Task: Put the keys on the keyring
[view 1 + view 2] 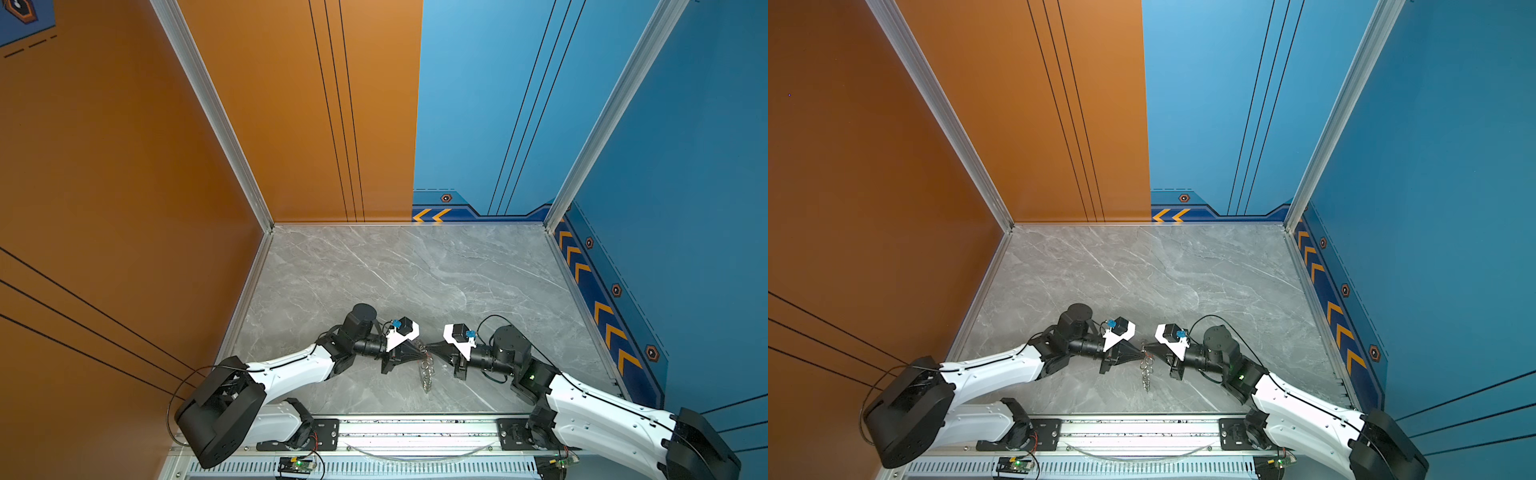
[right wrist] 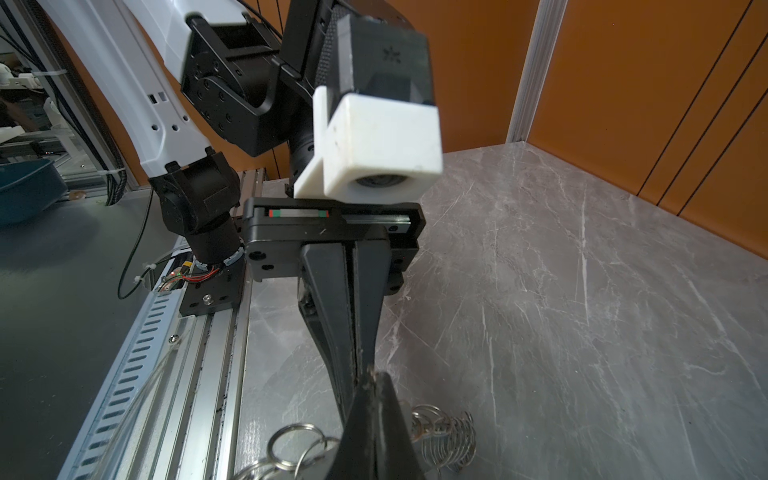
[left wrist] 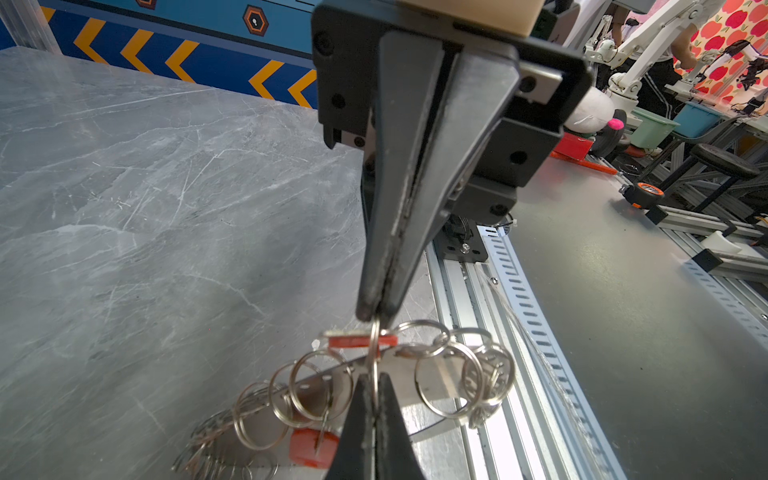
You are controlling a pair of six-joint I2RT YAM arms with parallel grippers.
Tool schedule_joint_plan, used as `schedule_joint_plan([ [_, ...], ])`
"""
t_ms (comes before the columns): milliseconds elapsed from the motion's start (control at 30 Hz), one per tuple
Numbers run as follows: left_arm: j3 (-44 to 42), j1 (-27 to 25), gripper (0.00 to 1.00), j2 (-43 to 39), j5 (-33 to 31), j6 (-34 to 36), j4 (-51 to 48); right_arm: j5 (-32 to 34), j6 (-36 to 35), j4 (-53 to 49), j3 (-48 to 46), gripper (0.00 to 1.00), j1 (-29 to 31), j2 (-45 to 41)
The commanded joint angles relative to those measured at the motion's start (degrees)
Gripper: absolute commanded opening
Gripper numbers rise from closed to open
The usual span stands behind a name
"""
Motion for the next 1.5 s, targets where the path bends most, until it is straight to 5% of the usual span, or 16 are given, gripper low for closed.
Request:
schedule_joint_plan([
  [0,0.0,-0.5,0.0,-0.1,1.1,0.6,0.2,-1.1,-0.3,-0.4,-0.9,0.0,-0.2,-0.6],
  [1467,0.1,-0.4,0.0,0.1,0.9,0.1,0.2,-0.2,-1.0,1.1,-1.2,0.0,0.6,-0.1],
])
